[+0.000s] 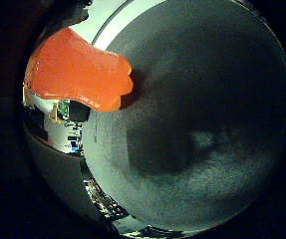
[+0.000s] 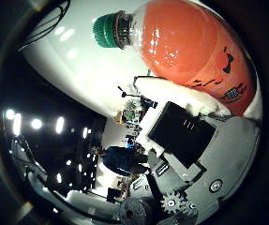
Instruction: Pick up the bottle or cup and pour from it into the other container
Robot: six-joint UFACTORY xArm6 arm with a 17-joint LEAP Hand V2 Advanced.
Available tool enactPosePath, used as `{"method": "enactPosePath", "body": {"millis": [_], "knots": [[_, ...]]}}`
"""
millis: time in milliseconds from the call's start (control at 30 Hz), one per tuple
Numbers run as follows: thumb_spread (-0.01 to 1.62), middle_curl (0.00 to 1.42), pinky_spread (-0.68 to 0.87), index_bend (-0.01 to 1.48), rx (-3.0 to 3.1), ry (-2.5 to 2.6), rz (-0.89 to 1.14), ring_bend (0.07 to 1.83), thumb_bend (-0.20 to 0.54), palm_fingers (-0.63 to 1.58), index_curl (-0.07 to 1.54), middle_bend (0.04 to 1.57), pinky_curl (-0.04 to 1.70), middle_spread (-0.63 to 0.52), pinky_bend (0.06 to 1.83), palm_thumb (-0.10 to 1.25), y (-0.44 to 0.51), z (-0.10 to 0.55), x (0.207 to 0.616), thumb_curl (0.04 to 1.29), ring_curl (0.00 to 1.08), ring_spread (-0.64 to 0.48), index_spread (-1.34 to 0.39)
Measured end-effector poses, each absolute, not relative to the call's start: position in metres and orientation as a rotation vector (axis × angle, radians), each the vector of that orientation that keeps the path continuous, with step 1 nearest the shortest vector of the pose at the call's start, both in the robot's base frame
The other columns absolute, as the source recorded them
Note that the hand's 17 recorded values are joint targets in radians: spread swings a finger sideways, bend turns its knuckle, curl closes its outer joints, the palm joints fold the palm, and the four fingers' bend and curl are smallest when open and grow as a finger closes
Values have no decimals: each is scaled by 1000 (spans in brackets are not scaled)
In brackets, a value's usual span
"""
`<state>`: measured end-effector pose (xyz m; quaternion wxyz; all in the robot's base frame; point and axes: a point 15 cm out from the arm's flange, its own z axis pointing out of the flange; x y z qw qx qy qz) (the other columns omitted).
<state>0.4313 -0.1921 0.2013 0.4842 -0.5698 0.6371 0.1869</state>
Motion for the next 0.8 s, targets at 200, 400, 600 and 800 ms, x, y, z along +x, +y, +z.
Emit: {"method": "enactPosePath", "body": {"millis": [200, 400, 600, 800], "knots": [[765, 779, -334, 641, -1397, 1511, 477, 1240, -21, 1111, 853, 1000, 306, -178, 1376, 959, -184, 206, 429, 571, 585, -212, -370], [777, 886, -265, 777, -1395, 1458, 492, 1316, -20, 1023, 988, 1091, 426, -214, 1487, 993, -174, 220, 430, 614, 672, -247, -386], [817, 982, -223, 936, -1444, 1430, 453, 1338, -9, 989, 1067, 1165, 529, -235, 1557, 1088, -166, 238, 435, 645, 763, -270, -370], [784, 1020, -200, 989, -1517, 1392, 397, 1325, -6, 987, 1076, 1205, 608, -224, 1580, 1157, -152, 267, 442, 695, 841, -285, -337]]}}
